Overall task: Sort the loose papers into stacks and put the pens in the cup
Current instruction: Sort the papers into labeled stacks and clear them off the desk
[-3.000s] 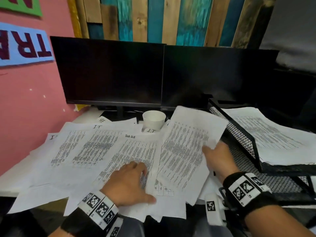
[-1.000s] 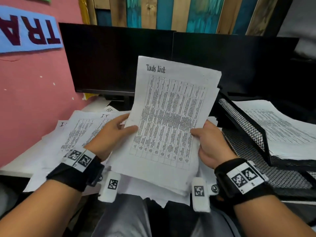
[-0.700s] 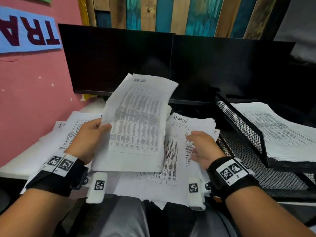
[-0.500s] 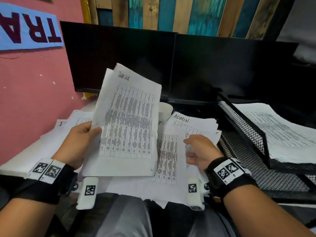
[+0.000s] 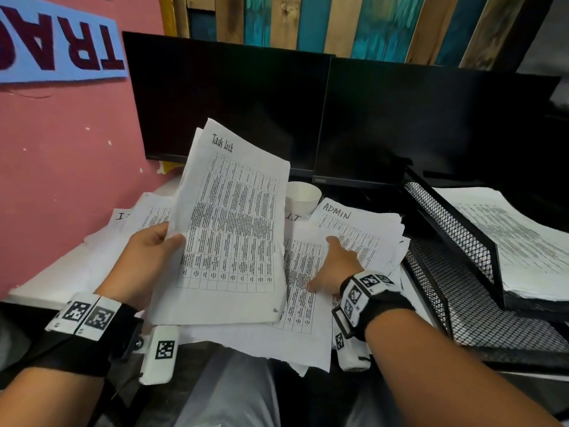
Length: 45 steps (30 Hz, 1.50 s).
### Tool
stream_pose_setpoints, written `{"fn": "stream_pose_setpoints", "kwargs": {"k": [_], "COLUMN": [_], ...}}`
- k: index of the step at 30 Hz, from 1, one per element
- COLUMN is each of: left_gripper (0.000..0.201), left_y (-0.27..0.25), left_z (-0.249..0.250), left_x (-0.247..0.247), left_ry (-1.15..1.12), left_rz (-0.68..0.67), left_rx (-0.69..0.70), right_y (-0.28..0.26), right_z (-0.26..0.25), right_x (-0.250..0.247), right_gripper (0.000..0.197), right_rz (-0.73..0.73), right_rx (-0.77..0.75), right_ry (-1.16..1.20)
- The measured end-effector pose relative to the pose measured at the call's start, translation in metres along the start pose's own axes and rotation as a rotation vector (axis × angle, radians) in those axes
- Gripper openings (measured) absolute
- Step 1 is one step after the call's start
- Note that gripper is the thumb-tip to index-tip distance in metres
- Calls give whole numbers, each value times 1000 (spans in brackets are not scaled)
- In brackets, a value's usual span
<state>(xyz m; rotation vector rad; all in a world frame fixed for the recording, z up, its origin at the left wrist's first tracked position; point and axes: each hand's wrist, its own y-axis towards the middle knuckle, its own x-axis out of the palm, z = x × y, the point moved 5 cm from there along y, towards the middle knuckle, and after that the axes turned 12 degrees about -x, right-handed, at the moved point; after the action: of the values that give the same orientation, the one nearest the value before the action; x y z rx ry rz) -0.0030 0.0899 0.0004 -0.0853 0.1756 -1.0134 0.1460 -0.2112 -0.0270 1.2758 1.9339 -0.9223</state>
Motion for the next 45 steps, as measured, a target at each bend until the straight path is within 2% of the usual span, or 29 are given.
{"fn": "stream_pose_setpoints", "kwargs": {"k": [7, 13, 18, 20, 22, 23, 24, 26, 27, 31, 37, 39, 45], "left_gripper": [26, 25, 25, 26, 26, 27, 27, 26, 26, 27, 29, 28, 27], "left_y": [1, 0, 0, -2, -2, -2, -2, -2, -2, -5, -8, -10, -22], "left_z": [1, 2, -7, -9, -12, -13, -14, -15, -15, -14, -15, -13, 5], "left_x": [-10, -13, -17, -17, -16, -17, -17, -17, -17, -18, -2, 8, 46], "left_ry": [-5, -32, -57, -81, -91, -88, -83, -77, -81, -122, -123, -113, -74], "left_rz": [44, 58, 63, 66, 76, 83, 89, 89, 87, 71, 58, 47, -59], "left_rx": [27, 42, 14, 5, -5, -10, -15, -23, -26, -36, -46, -39, -7], "right_y": [3, 5, 6, 7, 9, 9, 10, 9, 8, -11, -54, -64, -54], "right_z": [-11, -11, 3, 9, 11, 12, 12, 14, 14, 33, 49, 46, 26], "right_x": [5, 3, -5, -7, -5, -4, -3, -12, -20, -77, -144, -149, -117], "right_gripper": [129, 126, 102, 102, 108, 105, 92, 42, 30, 21, 20, 21, 20], "right_rz": [-46, -28, 155, 245, 253, 233, 211, 222, 257, 507, 653, 654, 474], "right_rx": [0, 39, -5, -25, -46, -53, -67, -107, -141, -199, -213, -224, -205], "right_ry": [-183, -143, 107, 242, 388, 442, 464, 426, 406, 480, 855, 979, 1096]}}
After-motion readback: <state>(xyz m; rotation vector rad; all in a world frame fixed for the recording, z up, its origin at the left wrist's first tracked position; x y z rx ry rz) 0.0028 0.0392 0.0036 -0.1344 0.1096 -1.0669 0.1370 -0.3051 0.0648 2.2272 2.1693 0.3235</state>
